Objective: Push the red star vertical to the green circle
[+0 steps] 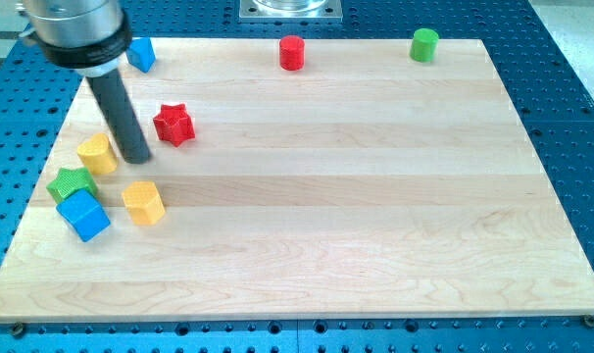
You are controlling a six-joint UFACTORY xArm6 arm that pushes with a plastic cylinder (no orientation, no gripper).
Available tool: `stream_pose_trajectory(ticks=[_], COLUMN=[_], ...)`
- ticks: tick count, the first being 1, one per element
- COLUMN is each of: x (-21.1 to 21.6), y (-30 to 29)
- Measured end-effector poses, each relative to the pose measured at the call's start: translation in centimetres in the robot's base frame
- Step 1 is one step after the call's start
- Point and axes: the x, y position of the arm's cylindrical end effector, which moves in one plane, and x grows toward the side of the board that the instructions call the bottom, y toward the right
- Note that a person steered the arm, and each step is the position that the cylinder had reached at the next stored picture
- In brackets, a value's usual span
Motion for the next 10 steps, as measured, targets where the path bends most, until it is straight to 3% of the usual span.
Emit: stream_pose_trajectory(ticks=[7,8,10], x=[-4.8,-5.4,-5.5], y=[-0.6,2.6,27.0])
